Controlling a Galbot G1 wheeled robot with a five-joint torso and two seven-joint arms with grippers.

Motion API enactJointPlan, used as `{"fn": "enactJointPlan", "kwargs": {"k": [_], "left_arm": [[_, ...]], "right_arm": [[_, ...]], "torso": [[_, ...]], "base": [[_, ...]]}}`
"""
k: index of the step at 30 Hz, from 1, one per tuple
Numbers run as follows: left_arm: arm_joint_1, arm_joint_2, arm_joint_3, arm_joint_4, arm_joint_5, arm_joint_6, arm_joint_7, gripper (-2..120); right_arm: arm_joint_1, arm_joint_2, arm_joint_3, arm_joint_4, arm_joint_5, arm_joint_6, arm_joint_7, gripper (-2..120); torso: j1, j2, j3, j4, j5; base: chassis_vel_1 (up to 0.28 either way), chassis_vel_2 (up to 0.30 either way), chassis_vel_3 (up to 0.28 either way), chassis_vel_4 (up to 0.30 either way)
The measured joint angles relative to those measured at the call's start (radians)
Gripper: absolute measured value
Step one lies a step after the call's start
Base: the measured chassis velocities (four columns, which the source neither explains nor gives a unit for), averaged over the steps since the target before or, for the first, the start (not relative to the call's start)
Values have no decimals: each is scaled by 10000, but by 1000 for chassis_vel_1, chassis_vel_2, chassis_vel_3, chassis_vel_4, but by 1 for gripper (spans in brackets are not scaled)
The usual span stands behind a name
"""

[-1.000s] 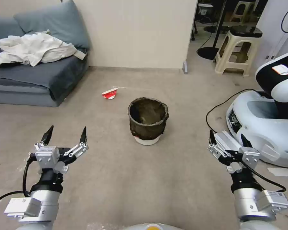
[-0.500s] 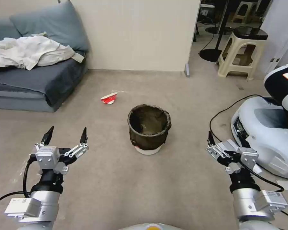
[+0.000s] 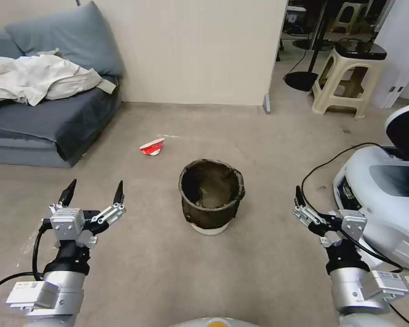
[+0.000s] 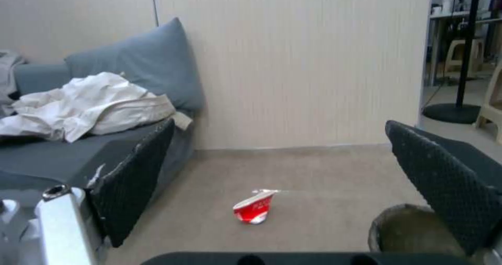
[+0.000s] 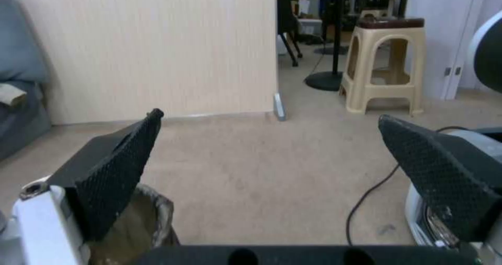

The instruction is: Pick up the trash can from the floor.

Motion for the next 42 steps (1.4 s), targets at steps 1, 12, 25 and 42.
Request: {"fn": "enactJointPlan", "kwargs": {"k": [1, 12, 25, 42], "left_arm": [[-11, 2, 0, 8, -18, 1, 0, 100], [-475, 814, -302, 690, -870, 186, 510, 100], [-2841, 2526, 559, 2012, -2254, 1732, 324, 100], [-6581, 3381, 3930, 4183, -2678, 3843, -1059, 100]], "right_arm": [[9, 2, -8, -10, 0, 20, 1, 100], [328, -13, 17, -312, 6, 93, 108, 100], [873, -76, -175, -1046, 110, 159, -71, 100], [1322, 83, 133, -2052, 103, 526, -298, 100]], "torso": [[0, 0, 0, 0, 0], [1, 0, 0, 1, 0], [1, 0, 1, 0, 1], [1, 0, 1, -2, 3]], "base": [[-121, 95, 84, -99], [-32, 30, 36, -33], [0, 0, 0, 0], [0, 0, 0, 0]]}}
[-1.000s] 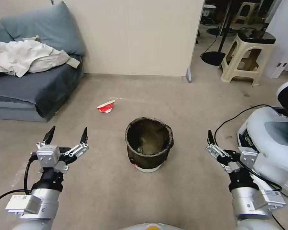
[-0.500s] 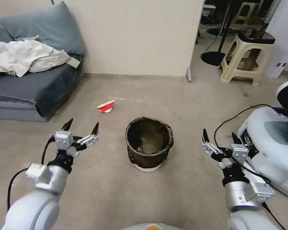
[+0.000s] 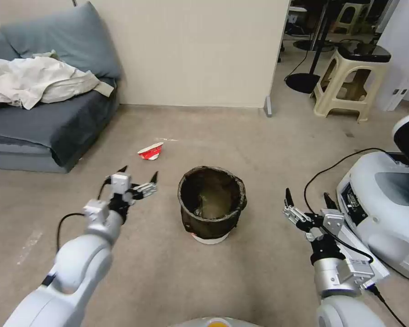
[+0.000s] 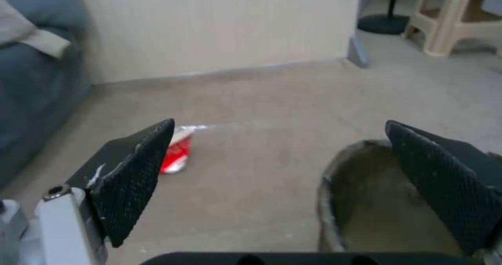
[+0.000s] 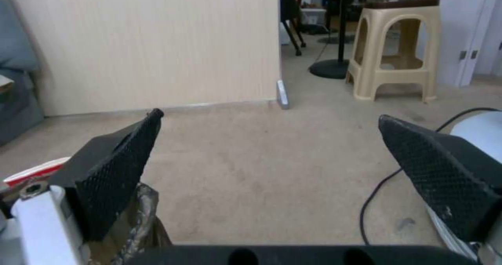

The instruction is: Pick up the trash can from the floor.

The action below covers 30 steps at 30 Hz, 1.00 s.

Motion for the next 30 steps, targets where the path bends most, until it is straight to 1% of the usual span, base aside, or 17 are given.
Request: {"fn": "enactJointPlan", "kwargs": {"k": [4, 5, 7, 10, 14, 15, 17, 19, 22, 23, 24, 27, 30], "left_arm": [[-913, 9, 982, 311, -128, 865, -396, 100], [-913, 9, 982, 311, -128, 865, -396, 100], [-1206, 14, 1290, 470, -155, 1057, -475, 100], [-1352, 12, 1435, 556, -159, 1150, -503, 100], [-1528, -62, 1672, 658, -170, 1767, -697, 100], [-1528, -62, 1672, 658, -170, 1767, -697, 100], [-1630, -112, 1864, 713, -177, 2138, -928, 100], [-1686, -133, 1946, 754, -188, 2247, -999, 100], [-1907, -223, 2211, 906, -249, 2646, -1242, 100], [-2022, -278, 2312, 977, -383, 2861, -1378, 100], [-2022, -278, 2312, 977, -383, 2861, -1378, 100], [-2349, -515, 2606, 1275, -970, 3422, -1796, 100], [-2466, -630, 2754, 1441, -1109, 3498, -1849, 100]], "right_arm": [[7, 51, -33, -28, -34, -5, 17, 100], [7, 51, -33, -28, -34, -5, 17, 100], [31, 52, -16, -53, -41, -12, 32, 100], [59, 52, -9, -80, -45, -21, 39, 100], [161, 47, -75, -233, -63, -44, 44, 100], [161, 47, -75, -233, -63, -44, 44, 100], [182, 40, -106, -299, -67, -46, 46, 100], [182, 41, -107, -305, -68, -46, 50, 100], [182, 42, -97, -308, -70, -45, 74, 100], [184, 41, -90, -308, -70, -45, 82, 100], [184, 41, -90, -308, -70, -45, 82, 100], [191, 47, -74, -308, -70, -45, 116, 100], [179, 49, -64, -307, -70, -45, 139, 100]], "torso": [[0, 0, 0, 2, 0], [0, 0, 0, 2, 0], [0, 0, 0, 2, -1], [0, 0, 0, 2, -1], [0, 0, 0, 3, 0], [0, 0, 0, 3, 0], [0, 0, 0, 4, 0], [0, 0, 0, 4, 0], [0, 0, 0, 3, -2], [-1, 0, 0, 2, -1], [-1, 0, 0, 2, -1], [-1, 0, 0, 2, -1], [-1, 0, 0, 2, -1]], "base": [[0, 0, 0, 0], [0, 0, 0, 0], [0, 0, 0, 0], [0, 0, 0, 0], [0, 0, 0, 0], [0, 0, 0, 0], [0, 0, 0, 0], [0, 0, 0, 0], [0, 0, 0, 0], [0, 0, 0, 0], [0, 0, 0, 0], [0, 0, 0, 0], [0, 0, 0, 0]]}}
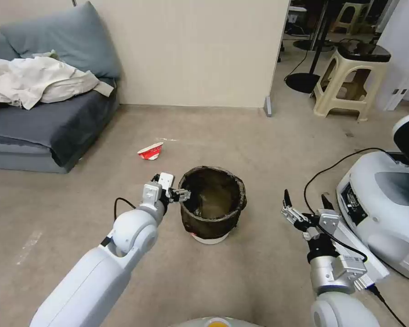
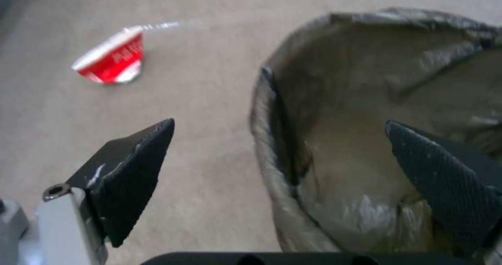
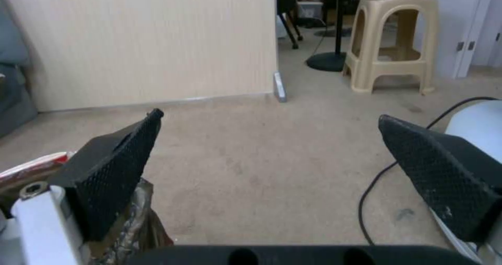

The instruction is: Pick up the trash can from the floor.

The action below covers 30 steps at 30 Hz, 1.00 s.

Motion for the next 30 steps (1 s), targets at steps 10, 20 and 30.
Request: {"fn": "enactJointPlan", "kwargs": {"k": [10, 20, 30], "left_arm": [[-326, -429, 437, 521, -444, 124, -371, 100], [-752, -977, 519, 1481, -898, 142, -1015, 100], [-925, -1165, 344, 2302, -893, 107, -1061, 100]], "right_arm": [[-7, 0, 33, 3, 2, 3, 56, 100], [-18, -24, 81, -32, 15, 6, 78, 100], [-5, -31, 81, -161, 29, 6, 87, 100]], "torso": [[0, 0, -1, 0, 0], [0, 0, -1, 0, 0], [1, 0, 0, 0, 0]], "base": [[0, 0, 0, 0], [0, 0, 0, 0], [0, 0, 0, 0]]}}
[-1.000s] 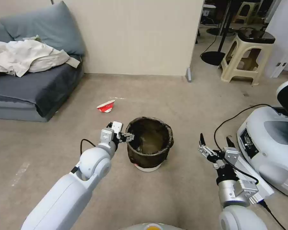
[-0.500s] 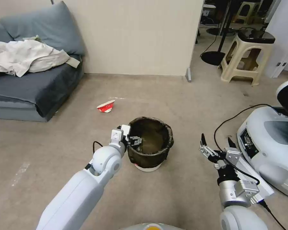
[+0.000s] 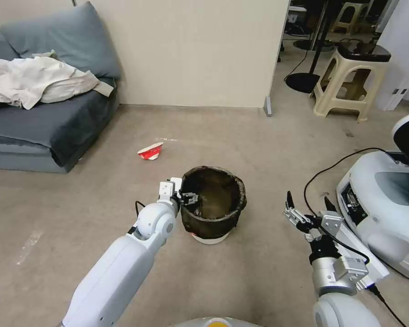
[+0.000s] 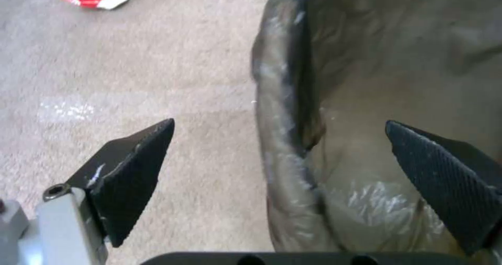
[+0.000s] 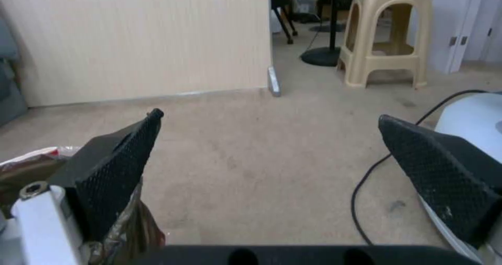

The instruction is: Pick up the trash can from the floor.

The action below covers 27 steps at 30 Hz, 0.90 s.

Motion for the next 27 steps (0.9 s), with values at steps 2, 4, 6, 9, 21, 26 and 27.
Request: {"fn": "enactJointPlan", "kwargs": {"k": [2, 4, 6, 9, 21, 26, 27], "left_arm": [[0, -16, -9, 69, 5, -6, 0, 100], [1, -32, -16, 175, 9, -10, 3, 100], [11, -35, -19, 226, 10, -12, 12, 100], [25, -42, -28, 296, -2, 35, 20, 100], [56, -56, 45, 249, -36, 335, 21, 83], [87, -46, 113, 180, -78, 360, -21, 61], [95, -40, 127, 165, -97, 363, -43, 57]], "right_arm": [[10, 1, -7, -24, 0, 0, 0, 100], [32, 9, -25, -69, 1, -1, 0, 100], [48, 19, -35, -87, 1, -2, 0, 100], [65, 29, -62, -125, 1, -7, 0, 100], [73, 31, -71, -147, 7, -35, 3, 100], [77, 29, -73, -174, 14, -41, 9, 100], [85, 30, -77, -180, 15, -42, 10, 100]], "torso": [[-1, 0, 0, 0, 0], [-1, 0, 0, 0, -1], [0, 0, 0, 0, 0], [0, 0, -1, 1, 2], [-1, 1, -1, 1, 2], [-1, 1, -1, 0, 0], [-1, 1, -1, 0, 0]], "base": [[0, 0, 0, 0], [0, 0, 0, 0], [0, 0, 0, 0], [0, 0, 0, 0], [0, 0, 0, 0], [0, 0, 0, 0], [0, 0, 0, 0]]}}
